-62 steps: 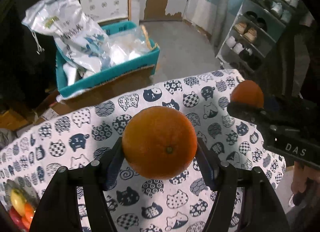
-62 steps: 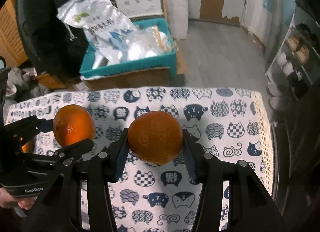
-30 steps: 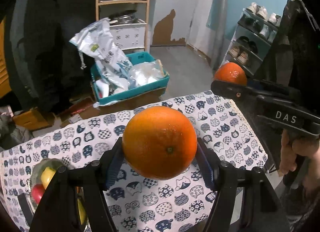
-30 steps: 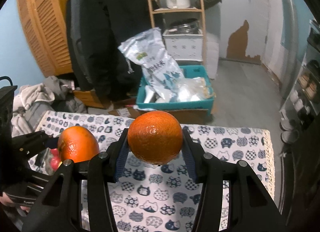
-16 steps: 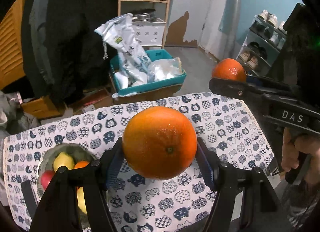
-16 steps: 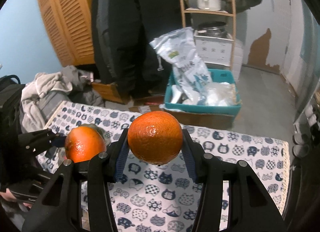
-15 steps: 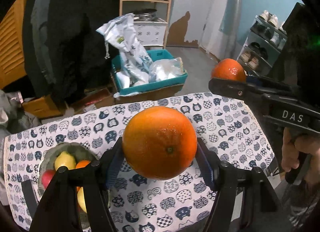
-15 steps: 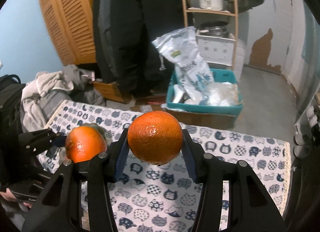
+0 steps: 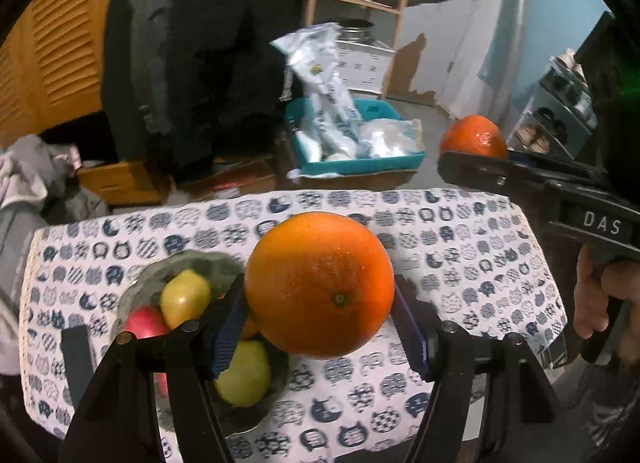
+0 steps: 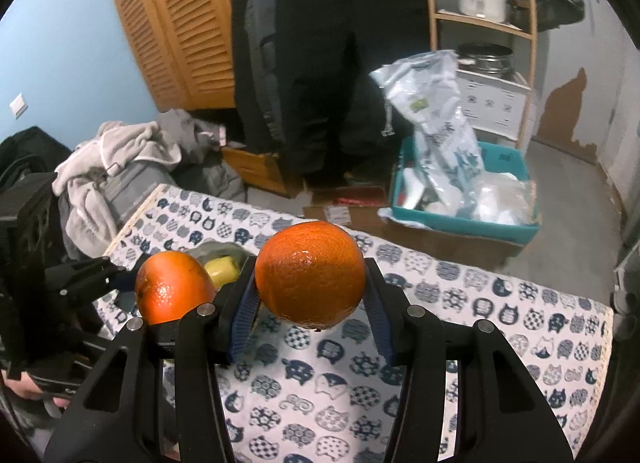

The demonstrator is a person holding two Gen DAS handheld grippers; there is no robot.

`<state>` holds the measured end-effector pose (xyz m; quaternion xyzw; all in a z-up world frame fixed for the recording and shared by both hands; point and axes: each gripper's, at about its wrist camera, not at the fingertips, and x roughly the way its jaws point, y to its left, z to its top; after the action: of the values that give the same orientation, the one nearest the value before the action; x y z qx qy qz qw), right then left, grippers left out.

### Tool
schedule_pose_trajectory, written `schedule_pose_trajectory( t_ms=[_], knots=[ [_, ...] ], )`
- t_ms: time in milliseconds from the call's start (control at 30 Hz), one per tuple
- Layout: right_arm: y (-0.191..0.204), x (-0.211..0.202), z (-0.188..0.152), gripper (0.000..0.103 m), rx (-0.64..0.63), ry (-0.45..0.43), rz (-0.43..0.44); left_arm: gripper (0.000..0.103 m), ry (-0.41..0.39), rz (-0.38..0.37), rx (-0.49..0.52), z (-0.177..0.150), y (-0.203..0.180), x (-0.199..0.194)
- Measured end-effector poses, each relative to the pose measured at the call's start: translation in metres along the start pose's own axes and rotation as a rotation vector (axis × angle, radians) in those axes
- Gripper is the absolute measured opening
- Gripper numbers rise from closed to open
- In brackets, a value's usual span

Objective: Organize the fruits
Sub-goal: 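Carry the orange over the green bowl with the left tool while the right tool lowers its orange there, then release the orange into the bowl with the left tool while the right tool releases its orange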

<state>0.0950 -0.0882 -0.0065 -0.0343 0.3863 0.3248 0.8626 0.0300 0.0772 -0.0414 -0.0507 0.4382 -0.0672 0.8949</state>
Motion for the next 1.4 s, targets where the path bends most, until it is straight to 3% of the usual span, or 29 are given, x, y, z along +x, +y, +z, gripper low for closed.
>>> schedule_pose_trajectory(
  t_ms=[633,967,1300,1400],
  knots=[
    [0.083,0.086,0.006,0.050,-0.067,0.132,0.132,0.070,0.051,0.133,-0.218,-0.049,0.117,0.006],
    [0.106,0.136,-0.011,0.050,-0.090,0.241,0.166,0.070,0.140,0.147,-0.306,-0.072,0.150,0.039],
    [0.121,0.180,-0.031,0.050,-0.116,0.332,0.163,0.070,0.222,0.198,-0.295,-0.091,0.161,0.069],
    [0.124,0.187,-0.034,0.050,-0.126,0.345,0.164,0.070,0.215,0.190,-0.304,-0.091,0.164,0.070]
  ],
)
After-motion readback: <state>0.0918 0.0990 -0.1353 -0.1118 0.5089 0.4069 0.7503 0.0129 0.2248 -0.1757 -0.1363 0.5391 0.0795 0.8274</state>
